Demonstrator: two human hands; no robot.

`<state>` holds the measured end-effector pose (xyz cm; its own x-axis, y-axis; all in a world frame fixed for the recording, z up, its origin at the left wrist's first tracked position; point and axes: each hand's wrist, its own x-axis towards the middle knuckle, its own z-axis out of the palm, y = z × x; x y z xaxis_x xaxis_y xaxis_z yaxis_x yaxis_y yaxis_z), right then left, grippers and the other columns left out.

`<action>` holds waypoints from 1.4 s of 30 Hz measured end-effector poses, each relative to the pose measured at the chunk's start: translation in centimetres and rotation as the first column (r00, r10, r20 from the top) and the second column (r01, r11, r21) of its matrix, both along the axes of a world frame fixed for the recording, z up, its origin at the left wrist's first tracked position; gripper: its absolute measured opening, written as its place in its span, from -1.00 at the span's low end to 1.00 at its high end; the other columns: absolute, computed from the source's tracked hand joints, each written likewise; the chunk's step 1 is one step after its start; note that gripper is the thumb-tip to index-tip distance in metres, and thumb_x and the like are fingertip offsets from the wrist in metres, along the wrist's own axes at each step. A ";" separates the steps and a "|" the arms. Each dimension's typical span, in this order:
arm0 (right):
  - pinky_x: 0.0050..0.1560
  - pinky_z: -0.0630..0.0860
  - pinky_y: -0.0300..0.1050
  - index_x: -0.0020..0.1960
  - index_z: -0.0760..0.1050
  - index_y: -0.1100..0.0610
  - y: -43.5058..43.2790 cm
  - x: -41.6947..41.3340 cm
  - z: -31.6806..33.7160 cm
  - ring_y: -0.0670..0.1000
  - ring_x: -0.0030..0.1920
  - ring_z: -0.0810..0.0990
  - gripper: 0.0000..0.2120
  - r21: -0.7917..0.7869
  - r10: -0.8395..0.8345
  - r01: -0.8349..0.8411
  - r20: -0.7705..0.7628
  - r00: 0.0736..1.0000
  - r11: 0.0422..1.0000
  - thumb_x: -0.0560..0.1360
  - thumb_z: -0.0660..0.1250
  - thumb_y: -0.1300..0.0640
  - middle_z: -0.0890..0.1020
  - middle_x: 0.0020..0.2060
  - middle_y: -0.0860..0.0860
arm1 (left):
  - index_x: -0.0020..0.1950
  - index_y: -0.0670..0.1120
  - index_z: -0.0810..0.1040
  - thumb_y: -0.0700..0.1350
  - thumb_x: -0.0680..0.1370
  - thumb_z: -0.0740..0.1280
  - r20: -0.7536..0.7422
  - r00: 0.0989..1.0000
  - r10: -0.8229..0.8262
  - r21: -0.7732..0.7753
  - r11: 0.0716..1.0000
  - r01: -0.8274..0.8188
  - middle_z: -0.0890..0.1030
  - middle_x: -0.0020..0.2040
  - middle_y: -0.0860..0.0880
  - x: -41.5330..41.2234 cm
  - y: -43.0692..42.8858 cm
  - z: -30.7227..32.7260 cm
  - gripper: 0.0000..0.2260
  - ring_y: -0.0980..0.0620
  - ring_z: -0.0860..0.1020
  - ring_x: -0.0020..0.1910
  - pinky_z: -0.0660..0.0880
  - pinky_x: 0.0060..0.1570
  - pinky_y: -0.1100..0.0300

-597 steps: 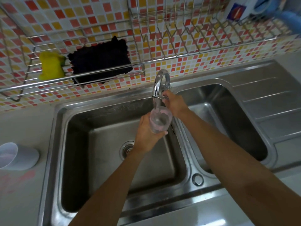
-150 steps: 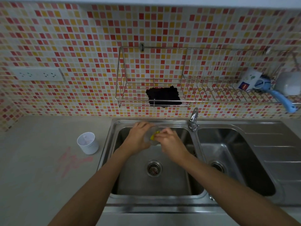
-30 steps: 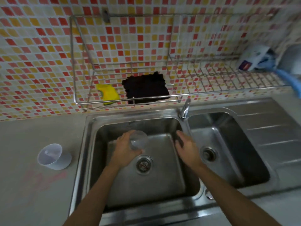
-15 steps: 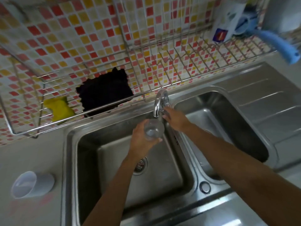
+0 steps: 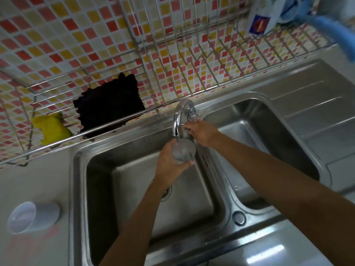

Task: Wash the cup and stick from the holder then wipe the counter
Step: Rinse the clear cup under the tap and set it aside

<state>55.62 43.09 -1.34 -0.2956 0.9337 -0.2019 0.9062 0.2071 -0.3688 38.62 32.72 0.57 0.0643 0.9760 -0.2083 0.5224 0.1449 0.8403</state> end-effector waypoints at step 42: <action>-0.09 0.43 -0.13 0.12 0.50 0.12 -0.4 -0.1 -0.2 0.15 -0.08 0.60 -0.77 0.057 -0.216 0.238 -0.257 0.942 0.970 0.60 0.20 0.01 0.64 -0.05 0.16 | 0.25 0.07 0.43 -0.04 0.21 0.63 -0.020 1.000 0.005 0.014 1.000 -0.004 0.55 0.16 0.07 0.5 -0.3 -1.1 -0.33 0.08 0.52 0.14 0.52 0.12 0.09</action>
